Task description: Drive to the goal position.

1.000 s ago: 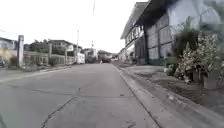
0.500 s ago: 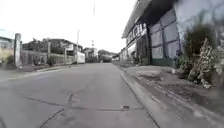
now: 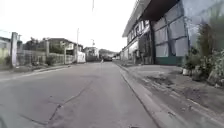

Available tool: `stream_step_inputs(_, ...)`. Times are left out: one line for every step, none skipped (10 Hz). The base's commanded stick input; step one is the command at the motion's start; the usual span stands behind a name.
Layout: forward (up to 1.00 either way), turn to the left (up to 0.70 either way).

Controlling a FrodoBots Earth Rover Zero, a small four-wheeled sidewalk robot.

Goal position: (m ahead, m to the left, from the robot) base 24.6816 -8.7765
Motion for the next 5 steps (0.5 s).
stream_step_inputs(1.00, 0.00)
stream_step_inputs(1.00, 0.00)
stream_step_inputs(1.00, 0.00)
stream_step_inputs(1.00, 0.00)
stream_step_inputs(1.00, 0.00)
